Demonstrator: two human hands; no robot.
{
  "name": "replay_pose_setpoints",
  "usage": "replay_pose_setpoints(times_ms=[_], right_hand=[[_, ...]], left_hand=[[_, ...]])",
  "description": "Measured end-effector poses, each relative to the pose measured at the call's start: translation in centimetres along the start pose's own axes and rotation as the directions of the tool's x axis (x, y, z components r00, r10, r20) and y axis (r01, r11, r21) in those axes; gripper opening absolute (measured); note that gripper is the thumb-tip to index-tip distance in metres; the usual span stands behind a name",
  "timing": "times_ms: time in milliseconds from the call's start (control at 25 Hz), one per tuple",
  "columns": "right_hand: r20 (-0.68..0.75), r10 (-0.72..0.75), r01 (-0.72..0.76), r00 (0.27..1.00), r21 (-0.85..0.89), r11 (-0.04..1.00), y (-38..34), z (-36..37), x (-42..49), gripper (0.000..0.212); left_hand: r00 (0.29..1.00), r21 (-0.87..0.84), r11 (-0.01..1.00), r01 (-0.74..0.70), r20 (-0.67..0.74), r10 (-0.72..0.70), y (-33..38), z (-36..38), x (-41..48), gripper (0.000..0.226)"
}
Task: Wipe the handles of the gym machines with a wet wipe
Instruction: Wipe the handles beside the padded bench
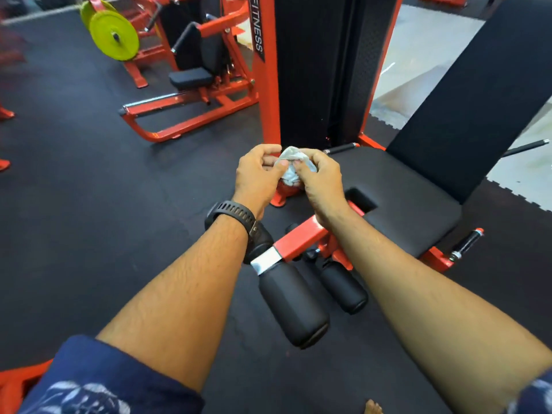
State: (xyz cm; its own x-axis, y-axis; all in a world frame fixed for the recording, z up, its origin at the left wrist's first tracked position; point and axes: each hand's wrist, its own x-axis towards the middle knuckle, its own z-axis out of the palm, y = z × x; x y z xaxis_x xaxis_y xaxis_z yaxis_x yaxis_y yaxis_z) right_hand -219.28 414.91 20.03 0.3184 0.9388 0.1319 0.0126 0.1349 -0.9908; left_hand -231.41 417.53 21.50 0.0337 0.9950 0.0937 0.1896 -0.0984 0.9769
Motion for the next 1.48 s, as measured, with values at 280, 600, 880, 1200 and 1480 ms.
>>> replay_pose_setpoints(times_ms=[280, 600, 880, 1200, 1480], right_hand=[[-0.084, 0.063, -0.059, 0.994, 0.052, 0.997, -0.8, 13.3, -1.0, 0.013], [-0.243, 0.087, -0.074, 0.966, 0.064, 0.995, 4.1, 19.0, 7.7, 0.019], [-0.511, 0.187, -0.158, 0.839, 0.1, 0.982, 8.9, 20.9, 18.7, 0.01], [-0.802, 0.1, -0.353, 0.589, -0.144, 0.925, 14.0, 14.9, 26.2, 0.021], [-0.923, 0.134, -0.528, 0.36, -0.083, 0.845, 20.0, 12.1, 32.3, 0.018]], left_hand=[[0.995, 0.038, 0.996, -0.079, 0.069, 0.076, -1.8, -12.8, 4.1, 0.02], [0.938, 0.176, 0.959, -0.222, 0.307, 0.161, -6.3, -14.6, 15.6, 0.016], [0.861, 0.255, 0.932, -0.257, 0.499, 0.101, -10.7, -11.4, 29.9, 0.022], [0.596, 0.236, 0.85, -0.471, 0.796, 0.11, -17.2, -1.6, 37.9, 0.045], [0.37, 0.197, 0.78, -0.594, 0.928, 0.047, -23.4, 3.9, 44.3, 0.05]])
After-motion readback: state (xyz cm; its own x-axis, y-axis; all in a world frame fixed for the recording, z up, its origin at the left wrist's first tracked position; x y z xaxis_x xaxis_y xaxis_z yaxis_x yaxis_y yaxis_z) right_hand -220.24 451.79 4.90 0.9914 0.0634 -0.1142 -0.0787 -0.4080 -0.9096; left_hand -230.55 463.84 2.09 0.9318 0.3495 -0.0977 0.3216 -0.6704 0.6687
